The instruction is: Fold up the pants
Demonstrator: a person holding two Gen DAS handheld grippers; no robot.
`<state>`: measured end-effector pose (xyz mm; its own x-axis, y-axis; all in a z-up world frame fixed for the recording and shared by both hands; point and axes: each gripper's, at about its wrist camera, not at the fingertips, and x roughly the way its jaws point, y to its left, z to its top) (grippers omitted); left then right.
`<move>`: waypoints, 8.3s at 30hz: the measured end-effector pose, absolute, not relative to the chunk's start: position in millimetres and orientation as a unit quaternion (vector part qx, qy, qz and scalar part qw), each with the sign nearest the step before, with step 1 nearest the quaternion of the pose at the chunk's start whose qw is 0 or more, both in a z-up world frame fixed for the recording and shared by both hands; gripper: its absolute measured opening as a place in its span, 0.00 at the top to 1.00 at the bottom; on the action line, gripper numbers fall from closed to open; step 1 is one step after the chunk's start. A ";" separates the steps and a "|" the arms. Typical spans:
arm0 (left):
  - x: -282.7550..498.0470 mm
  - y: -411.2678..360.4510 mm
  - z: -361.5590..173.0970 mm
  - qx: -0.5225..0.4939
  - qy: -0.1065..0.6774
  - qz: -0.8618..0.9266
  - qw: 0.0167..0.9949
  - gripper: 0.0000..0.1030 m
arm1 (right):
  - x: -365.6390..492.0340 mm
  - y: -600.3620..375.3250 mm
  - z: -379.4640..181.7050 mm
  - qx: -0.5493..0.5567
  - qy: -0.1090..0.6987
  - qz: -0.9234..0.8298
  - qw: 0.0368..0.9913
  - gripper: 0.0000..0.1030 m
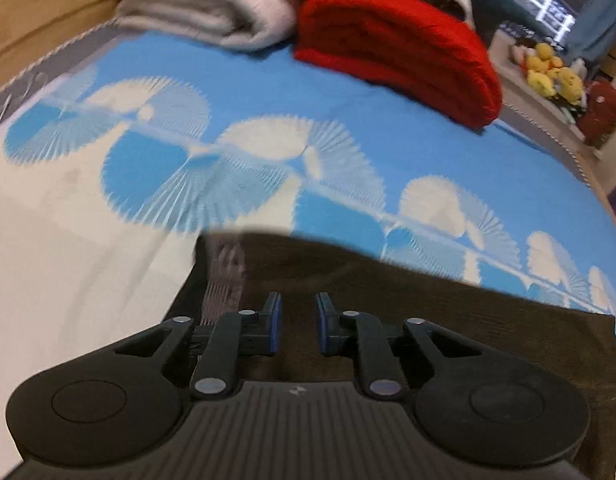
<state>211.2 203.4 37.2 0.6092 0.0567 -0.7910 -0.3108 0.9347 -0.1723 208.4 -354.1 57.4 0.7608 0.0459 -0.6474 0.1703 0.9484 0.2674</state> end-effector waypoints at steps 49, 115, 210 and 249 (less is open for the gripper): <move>205.4 141.1 14.9 0.100 0.456 -0.044 0.883 0.92 | 245.1 -373.1 32.5 0.153 0.419 -0.035 0.894 0.79; 87.5 267.6 -17.0 -0.187 0.505 0.142 0.830 0.77 | 132.7 -394.8 12.2 0.209 0.522 0.075 0.824 0.97; 77.1 254.9 -2.0 -0.100 0.499 0.139 0.849 0.46 | 68.3 -611.7 -21.2 0.213 0.449 -0.339 0.799 0.70; 140.6 197.4 -28.7 -0.067 0.552 0.106 0.824 0.41 | 234.7 -162.1 3.3 0.051 0.435 0.304 0.846 0.60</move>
